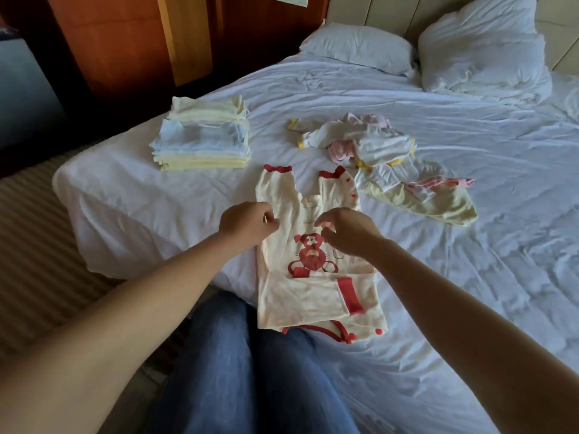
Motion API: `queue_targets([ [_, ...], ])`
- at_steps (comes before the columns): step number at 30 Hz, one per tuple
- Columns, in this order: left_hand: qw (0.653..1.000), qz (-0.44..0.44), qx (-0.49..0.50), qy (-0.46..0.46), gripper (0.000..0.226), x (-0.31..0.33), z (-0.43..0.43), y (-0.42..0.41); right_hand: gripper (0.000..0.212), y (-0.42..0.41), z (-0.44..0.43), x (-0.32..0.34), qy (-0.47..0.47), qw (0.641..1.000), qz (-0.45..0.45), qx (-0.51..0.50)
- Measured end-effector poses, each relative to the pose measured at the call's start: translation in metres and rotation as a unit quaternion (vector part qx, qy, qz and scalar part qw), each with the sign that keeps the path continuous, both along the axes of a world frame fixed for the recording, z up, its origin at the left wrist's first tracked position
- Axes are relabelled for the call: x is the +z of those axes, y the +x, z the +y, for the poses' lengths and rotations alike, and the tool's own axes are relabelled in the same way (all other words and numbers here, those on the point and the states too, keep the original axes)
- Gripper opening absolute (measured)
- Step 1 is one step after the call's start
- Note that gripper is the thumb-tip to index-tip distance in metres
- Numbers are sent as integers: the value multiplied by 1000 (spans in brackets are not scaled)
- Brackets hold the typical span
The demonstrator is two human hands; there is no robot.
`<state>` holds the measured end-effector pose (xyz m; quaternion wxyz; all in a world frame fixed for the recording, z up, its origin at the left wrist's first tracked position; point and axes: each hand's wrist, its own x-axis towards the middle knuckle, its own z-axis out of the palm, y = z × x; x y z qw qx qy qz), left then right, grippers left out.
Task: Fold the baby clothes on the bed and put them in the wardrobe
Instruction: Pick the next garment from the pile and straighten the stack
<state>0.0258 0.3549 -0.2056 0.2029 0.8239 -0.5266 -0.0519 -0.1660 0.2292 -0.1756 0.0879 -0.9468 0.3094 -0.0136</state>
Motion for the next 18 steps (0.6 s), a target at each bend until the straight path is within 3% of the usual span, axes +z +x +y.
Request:
queue_targets([
  [5,998,35,50,-24,18,-4,-49,43,34,65,-45,-3,44,998,-15,-36],
  [12,992,54,113,7,38,-40,-112,105,41,147,-115,-34,83,990,-23,-108],
  [18,990,53,128,-18,35,-62,-148,136,34,199,-153,-56,128,976,-36,-172],
])
